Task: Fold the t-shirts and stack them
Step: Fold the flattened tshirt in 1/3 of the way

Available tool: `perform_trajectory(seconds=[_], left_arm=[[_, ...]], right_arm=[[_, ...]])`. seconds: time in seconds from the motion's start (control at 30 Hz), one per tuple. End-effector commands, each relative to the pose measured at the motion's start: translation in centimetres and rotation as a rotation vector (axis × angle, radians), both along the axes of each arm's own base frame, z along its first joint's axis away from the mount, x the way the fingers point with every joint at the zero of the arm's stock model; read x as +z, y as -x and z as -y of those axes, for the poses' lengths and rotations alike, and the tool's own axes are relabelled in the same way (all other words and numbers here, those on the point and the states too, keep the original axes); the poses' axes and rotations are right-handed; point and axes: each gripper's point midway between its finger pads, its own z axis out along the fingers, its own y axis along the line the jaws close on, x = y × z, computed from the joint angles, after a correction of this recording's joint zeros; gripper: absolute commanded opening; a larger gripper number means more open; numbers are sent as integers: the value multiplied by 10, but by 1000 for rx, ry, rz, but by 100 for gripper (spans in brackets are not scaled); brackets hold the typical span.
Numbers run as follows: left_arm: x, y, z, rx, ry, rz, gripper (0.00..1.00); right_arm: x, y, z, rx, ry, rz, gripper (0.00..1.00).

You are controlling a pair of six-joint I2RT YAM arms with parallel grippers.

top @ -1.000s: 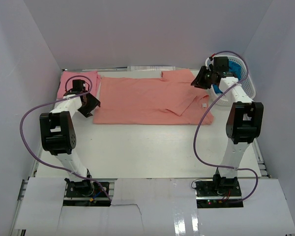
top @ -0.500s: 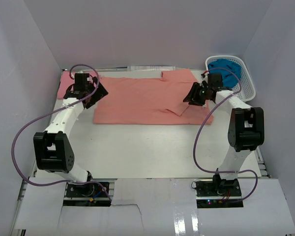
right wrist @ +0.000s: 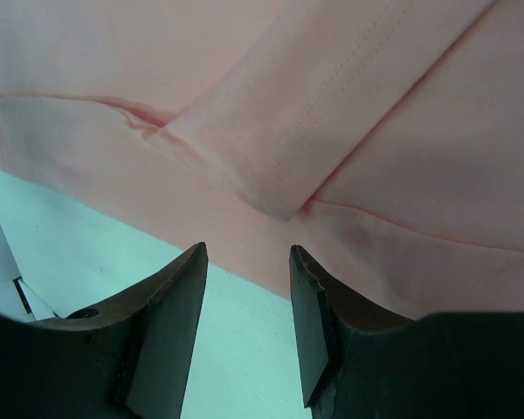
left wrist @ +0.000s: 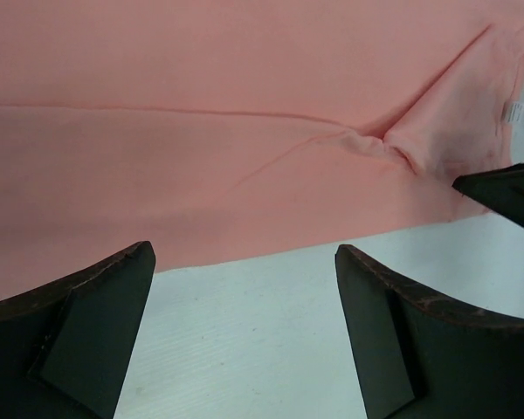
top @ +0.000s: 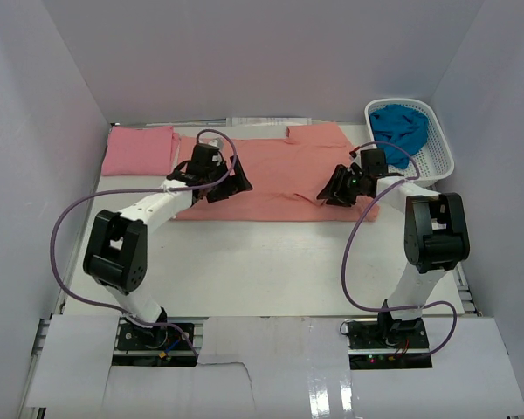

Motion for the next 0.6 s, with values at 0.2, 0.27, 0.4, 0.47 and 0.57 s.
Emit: perform_trajectory(seconds=[0.2, 0.27, 0.4, 0.47, 0.57], left_arm=[[-9, -16, 51, -55, 33, 30, 96], [-14, -16, 50, -50, 28, 20, 96], [-20, -16, 43, -27, -2, 23, 96], [-22, -15, 41, -26, -11, 21, 96], [-24, -13, 39, -22, -18, 19, 96]], right_arm=[[-6, -17, -14, 1, -23, 38, 49], [-11, -16, -16, 4, -19, 28, 49], [-13, -13, -16, 2, -5, 21, 49], [-14, -13, -15, -4, 1, 22, 49], [-17, -15, -17, -3, -3, 17, 49]])
